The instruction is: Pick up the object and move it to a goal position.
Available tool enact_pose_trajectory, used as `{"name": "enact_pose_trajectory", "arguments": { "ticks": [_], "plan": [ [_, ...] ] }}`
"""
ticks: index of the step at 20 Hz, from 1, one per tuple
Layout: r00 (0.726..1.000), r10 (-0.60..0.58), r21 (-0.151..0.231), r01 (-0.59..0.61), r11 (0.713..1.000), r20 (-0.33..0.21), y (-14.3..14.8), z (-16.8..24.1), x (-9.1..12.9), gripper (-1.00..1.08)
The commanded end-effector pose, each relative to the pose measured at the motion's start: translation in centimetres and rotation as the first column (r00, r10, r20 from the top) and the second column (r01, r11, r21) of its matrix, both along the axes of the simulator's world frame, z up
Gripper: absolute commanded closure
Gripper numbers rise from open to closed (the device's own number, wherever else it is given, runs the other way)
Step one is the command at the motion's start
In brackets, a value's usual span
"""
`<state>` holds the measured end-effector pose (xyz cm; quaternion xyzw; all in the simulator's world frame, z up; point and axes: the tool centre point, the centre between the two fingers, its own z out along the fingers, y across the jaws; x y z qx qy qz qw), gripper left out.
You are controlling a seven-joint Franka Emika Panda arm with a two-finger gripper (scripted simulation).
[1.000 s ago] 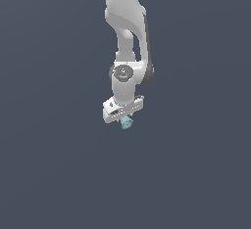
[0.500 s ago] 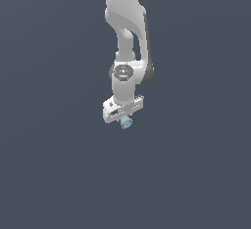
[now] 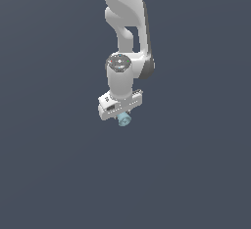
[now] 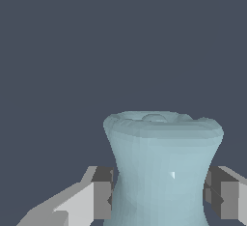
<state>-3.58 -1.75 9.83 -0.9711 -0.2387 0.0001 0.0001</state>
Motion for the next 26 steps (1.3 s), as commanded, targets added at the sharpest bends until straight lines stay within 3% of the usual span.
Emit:
{"name": "enact_pose_trajectory", "arguments": {
  "ticks": [1,19,26],
  "plan": [
    [1.0,0.0,0.0,0.0,1.0,0.001,-0.4,1.9,0.4,1.08],
    [1.0,0.001,0.001,-0.001,1.0,0.001,-4.8,19.8,4.8,1.08],
    [1.0,0.0,0.0,0.0,1.0,0.0,-6.1,25.0,6.3,1.08]
  ]
}}
